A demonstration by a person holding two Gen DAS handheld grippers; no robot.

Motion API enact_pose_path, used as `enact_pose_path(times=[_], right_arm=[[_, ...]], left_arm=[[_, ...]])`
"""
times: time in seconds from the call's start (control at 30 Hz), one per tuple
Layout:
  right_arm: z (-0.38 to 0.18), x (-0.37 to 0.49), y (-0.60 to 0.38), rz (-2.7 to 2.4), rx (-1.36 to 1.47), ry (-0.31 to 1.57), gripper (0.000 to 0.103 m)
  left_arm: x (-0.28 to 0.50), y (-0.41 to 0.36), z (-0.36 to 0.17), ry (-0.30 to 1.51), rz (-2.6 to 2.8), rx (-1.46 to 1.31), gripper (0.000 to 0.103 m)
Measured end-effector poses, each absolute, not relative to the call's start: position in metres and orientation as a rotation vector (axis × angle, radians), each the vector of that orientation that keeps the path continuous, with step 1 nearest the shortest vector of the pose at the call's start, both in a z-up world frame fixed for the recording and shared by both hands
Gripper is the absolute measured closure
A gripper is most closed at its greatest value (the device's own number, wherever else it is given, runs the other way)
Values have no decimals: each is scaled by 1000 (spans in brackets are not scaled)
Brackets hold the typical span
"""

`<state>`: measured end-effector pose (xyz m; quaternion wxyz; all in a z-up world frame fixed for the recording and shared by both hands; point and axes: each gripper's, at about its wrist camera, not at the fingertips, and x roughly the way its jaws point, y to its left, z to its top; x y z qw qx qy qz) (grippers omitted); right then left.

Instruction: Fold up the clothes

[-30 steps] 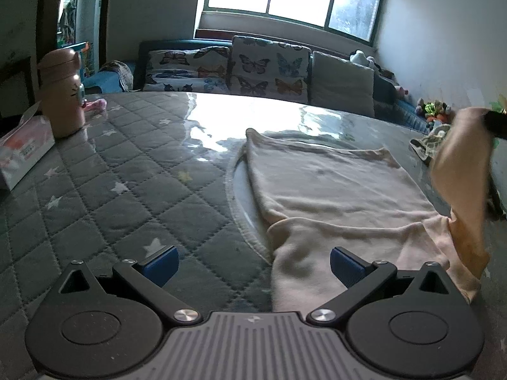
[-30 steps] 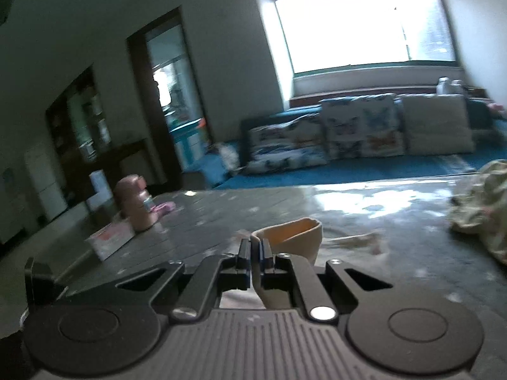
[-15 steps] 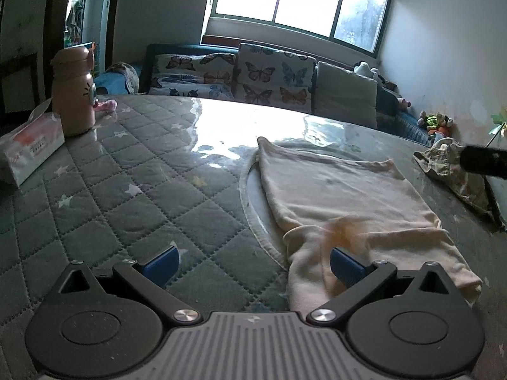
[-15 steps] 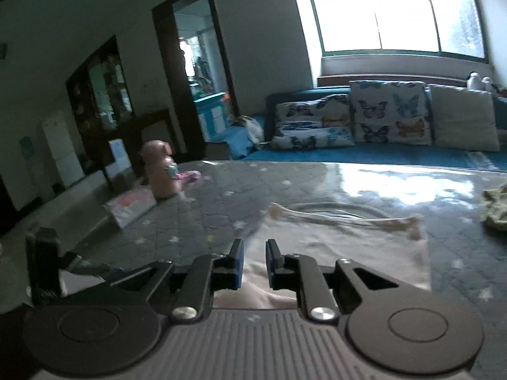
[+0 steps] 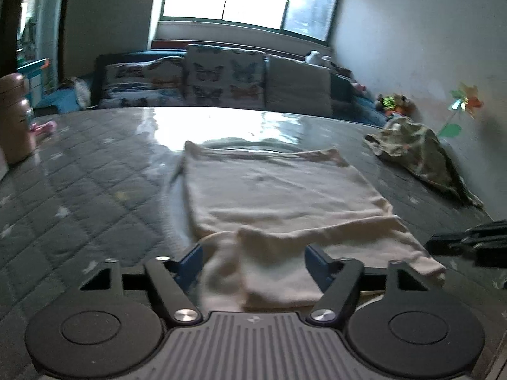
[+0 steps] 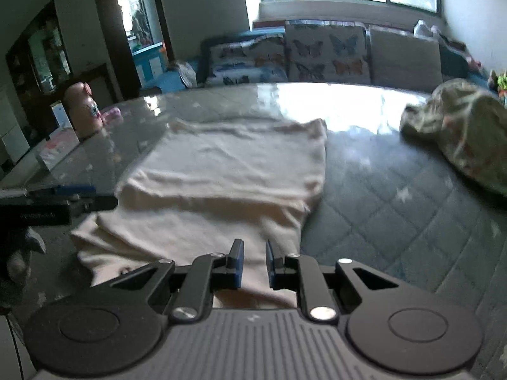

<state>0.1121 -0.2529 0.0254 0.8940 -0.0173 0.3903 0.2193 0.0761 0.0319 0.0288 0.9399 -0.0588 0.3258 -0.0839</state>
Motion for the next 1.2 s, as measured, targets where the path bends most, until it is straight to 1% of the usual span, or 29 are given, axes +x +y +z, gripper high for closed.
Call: enact_pose_path(times=[0.07, 0.17, 0.23, 0.33, 0.43, 0.6, 0.77, 0.87, 0.97, 1.03, 1.13, 1.17, 1.2], right_arm=[[12, 115, -257, 446, -41, 844, 88], [14, 117, -258, 447, -43, 829, 88], [18, 118, -258, 450, -44, 807, 88], [25, 120, -258, 455, -44, 773, 87], [29, 135, -253, 450, -31, 745, 86], [17, 159, -242, 436, -42, 764, 86], [2, 166, -246, 410, -37, 788, 86], [4, 165, -250, 397, -30, 785, 85], [4, 163, -251, 392, -58, 780, 78], [1, 164, -252, 386, -62, 782, 78], [-1, 163, -254, 376, -59, 783, 75], [1, 160, -253, 378, -64, 770, 75], [4, 156, -252, 382, -68, 758, 75]], left_arm=[[80, 25, 25, 681, -197, -111, 44], [82, 21, 17, 705, -205, -82, 52], [83, 20, 15, 712, -209, -72, 53], [88, 18, 20, 700, -216, -81, 55], [94, 14, 27, 682, -223, -89, 56], [96, 12, 38, 631, -250, -96, 55], [110, 15, 21, 694, -238, -59, 57], [112, 24, 13, 719, -196, -53, 66], [106, 34, 15, 700, -163, -55, 66], [102, 39, 17, 690, -129, -44, 66], [96, 46, 20, 674, -113, -56, 67], [93, 46, 23, 661, -124, -56, 67], [91, 45, 26, 652, -127, -51, 63]])
